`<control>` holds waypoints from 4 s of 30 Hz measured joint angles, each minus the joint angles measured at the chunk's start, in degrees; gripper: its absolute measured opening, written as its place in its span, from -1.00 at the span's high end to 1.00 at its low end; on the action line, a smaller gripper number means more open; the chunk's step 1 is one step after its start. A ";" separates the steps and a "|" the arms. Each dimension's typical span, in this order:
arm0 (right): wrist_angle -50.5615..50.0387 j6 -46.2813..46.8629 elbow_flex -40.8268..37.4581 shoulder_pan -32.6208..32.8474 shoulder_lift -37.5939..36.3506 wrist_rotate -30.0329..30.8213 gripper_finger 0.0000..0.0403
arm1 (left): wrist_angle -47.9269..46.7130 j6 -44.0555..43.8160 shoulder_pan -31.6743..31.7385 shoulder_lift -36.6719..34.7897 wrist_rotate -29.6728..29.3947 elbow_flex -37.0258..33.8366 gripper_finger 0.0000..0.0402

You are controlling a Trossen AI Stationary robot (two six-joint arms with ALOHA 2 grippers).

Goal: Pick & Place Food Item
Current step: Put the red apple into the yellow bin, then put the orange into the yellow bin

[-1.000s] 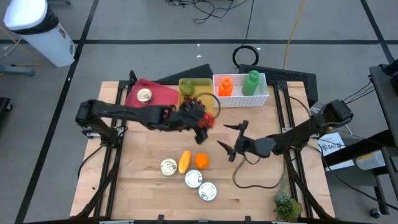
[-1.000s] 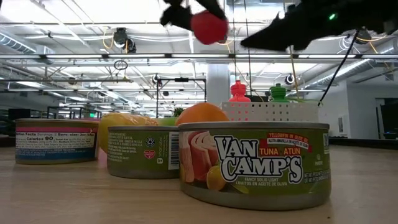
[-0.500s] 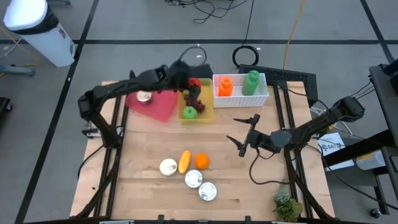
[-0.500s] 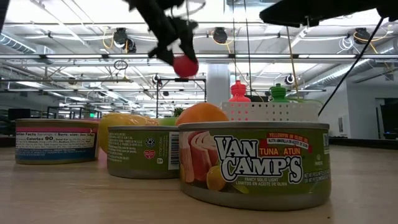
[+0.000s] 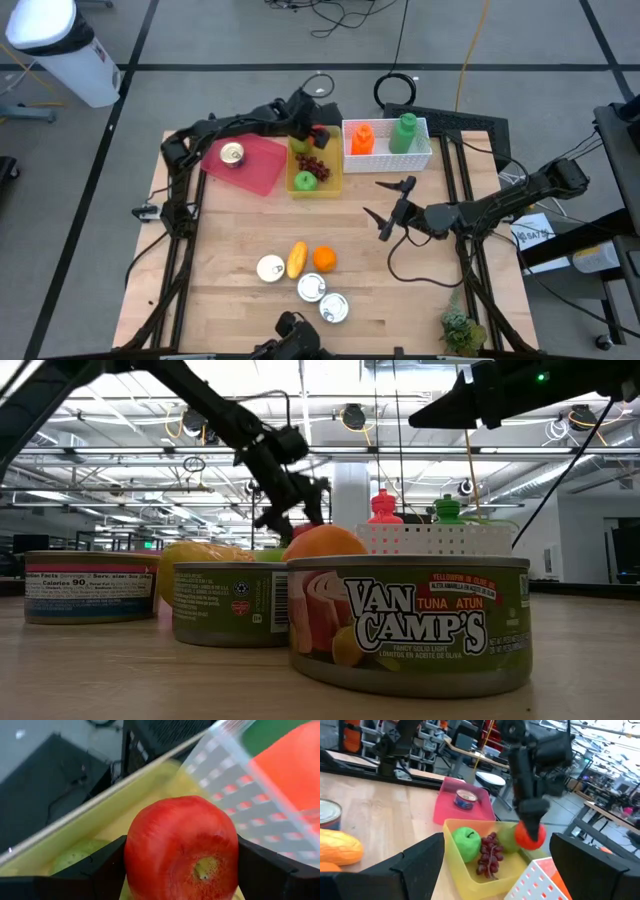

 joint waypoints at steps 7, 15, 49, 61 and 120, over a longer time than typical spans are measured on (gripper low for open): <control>1.56 0.44 -1.44 -1.68 0.00 -5.86 -0.66 | 1.73 -1.33 -0.27 4.71 -0.72 0.01 -0.54; 1.49 1.32 -1.51 -2.45 0.00 -5.94 -0.66 | 2.70 -2.44 -0.92 5.13 -0.81 0.04 -0.54; 1.10 1.27 -1.56 -2.39 0.00 -5.91 -0.66 | -0.18 0.88 -1.32 -0.39 -4.59 0.02 -0.74; 0.80 12.31 -1.22 2.20 2.54 -21.24 -0.66 | -5.06 9.96 -12.39 -21.65 -4.55 -0.57 -0.76; -19.00 -10.12 22.40 7.64 32.28 -9.73 -0.14 | 51.20 -7.71 -37.29 -32.77 -20.30 -48.09 -0.86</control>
